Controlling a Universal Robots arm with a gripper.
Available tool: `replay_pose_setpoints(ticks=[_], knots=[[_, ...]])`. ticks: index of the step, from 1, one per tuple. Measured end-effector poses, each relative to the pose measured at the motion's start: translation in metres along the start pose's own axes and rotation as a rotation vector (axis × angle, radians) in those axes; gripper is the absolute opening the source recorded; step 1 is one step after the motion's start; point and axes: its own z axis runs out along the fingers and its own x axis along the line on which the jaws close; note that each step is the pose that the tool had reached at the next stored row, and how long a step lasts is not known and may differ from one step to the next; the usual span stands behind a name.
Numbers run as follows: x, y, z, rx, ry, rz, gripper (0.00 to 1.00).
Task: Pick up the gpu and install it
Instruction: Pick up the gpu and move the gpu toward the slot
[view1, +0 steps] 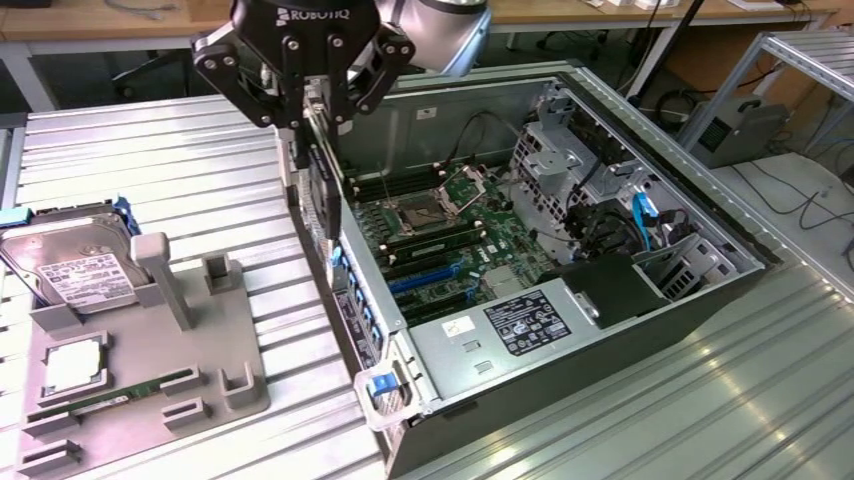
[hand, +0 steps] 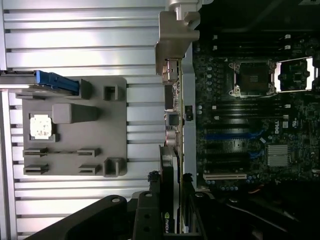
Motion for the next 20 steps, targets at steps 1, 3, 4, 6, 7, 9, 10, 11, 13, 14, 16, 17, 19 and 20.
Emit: replay_pose_setpoints(ticks=[1, 3, 4, 6, 7, 9, 10, 11, 13, 14, 16, 17, 19, 20], knots=[[-0.004, 0.0001, 0.0001, -0.0001, -0.0001, 0.000, 0.27], [-0.013, 0.0003, 0.0002, -0.0001, 0.0000, 0.000, 0.27], [-0.017, 0.0004, 0.0003, -0.0002, -0.0001, 0.000, 0.27], [-0.025, 0.0006, 0.0003, 0.0000, 0.0000, 0.000, 0.27], [-0.027, 0.0006, 0.0003, 0.0000, 0.0000, 0.000, 0.27], [-0.033, 0.0008, 0.0004, 0.0000, 0.0000, 0.000, 0.27], [-0.036, 0.0008, 0.0005, -0.0001, -0.0001, 0.000, 0.27], [-0.039, 0.0009, 0.0005, -0.0001, -0.0001, 0.000, 0.27], [-0.044, 0.0010, 0.0006, -0.0001, -0.0001, 0.000, 0.27], [-0.048, 0.0011, 0.0006, 0.0000, 0.0000, 0.000, 0.27], [-0.054, 0.0012, 0.0007, -0.0001, -0.0001, 0.000, 0.27], [-0.063, 0.0014, 0.0008, 0.0000, 0.0000, 0.000, 0.27], [-0.069, 0.0016, 0.0009, -0.0001, 0.0000, 0.000, 0.27], [-0.072, 0.0016, 0.0009, 0.0000, 0.0000, 0.000, 0.27]])
